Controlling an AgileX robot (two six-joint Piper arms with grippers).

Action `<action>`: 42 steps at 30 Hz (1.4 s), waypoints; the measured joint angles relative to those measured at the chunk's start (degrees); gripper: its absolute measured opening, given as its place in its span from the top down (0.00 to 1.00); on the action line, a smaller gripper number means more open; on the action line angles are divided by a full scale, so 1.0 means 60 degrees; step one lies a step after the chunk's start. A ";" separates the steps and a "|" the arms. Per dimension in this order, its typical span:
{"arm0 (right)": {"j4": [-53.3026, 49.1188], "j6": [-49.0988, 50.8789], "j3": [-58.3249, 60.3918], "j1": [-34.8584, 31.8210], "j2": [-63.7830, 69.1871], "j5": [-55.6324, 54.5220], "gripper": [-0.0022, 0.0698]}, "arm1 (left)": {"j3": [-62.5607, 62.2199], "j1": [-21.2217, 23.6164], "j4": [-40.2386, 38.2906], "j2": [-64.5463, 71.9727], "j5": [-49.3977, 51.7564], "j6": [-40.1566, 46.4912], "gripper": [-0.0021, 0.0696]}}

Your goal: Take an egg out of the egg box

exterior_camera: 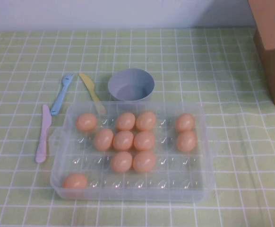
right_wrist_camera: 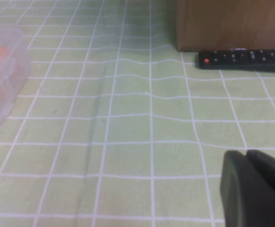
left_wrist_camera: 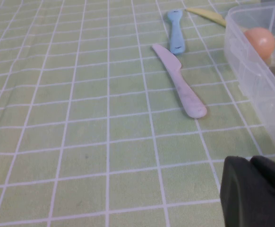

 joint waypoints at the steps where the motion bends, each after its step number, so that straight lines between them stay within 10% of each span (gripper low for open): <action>1: 0.0000 0.0000 0.0000 0.0000 0.0000 0.0000 0.99 | 0.0000 0.0000 0.0000 0.0000 0.0000 0.0000 0.98; 29: 0.0000 0.0000 0.0000 0.0000 0.0000 0.0000 0.99 | 0.0000 0.0000 -0.0068 0.0000 0.0000 -0.0021 0.98; 42: 0.0000 0.0000 0.0000 0.0000 0.0000 0.0000 0.99 | 0.0000 0.0000 -0.2711 0.0000 -0.0850 -0.0058 0.98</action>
